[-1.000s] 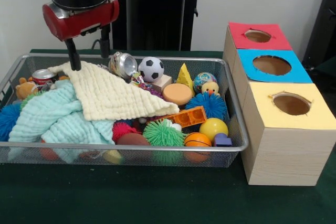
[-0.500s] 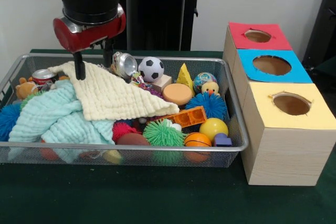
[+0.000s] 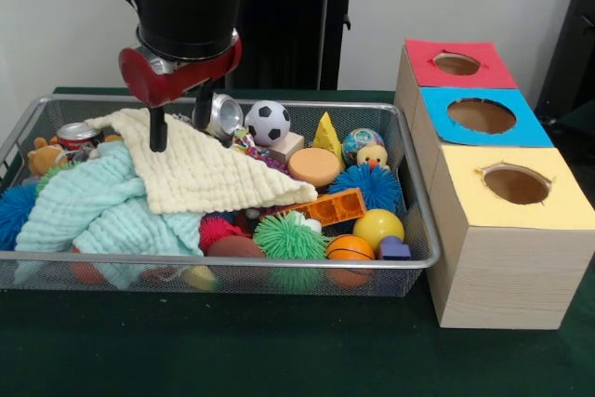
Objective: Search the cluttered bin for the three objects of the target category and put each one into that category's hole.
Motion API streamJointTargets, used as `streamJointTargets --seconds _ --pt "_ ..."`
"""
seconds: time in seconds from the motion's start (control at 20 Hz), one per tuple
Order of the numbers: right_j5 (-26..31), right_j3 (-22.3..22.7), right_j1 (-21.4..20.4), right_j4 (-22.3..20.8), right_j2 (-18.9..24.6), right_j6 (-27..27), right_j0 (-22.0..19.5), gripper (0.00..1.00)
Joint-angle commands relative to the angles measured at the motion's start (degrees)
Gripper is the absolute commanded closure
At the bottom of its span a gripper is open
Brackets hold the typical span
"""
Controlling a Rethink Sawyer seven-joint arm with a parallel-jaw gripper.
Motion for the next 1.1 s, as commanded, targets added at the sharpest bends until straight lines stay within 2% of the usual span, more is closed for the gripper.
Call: streamJointTargets --seconds 0.05,0.3,0.7,1.1 --pt "-2.09 0.20 1.64 -6.38 0.64 -11.27 0.45 0.00" --pt "-1.02 1.04 1.37 -6.61 0.56 -10.13 0.39 0.00" --pt "0.12 6.78 0.20 -3.42 0.63 -7.28 -0.70 0.00" --pt "-1.31 10.10 -0.23 -3.23 0.36 -6.22 -1.70 0.00"
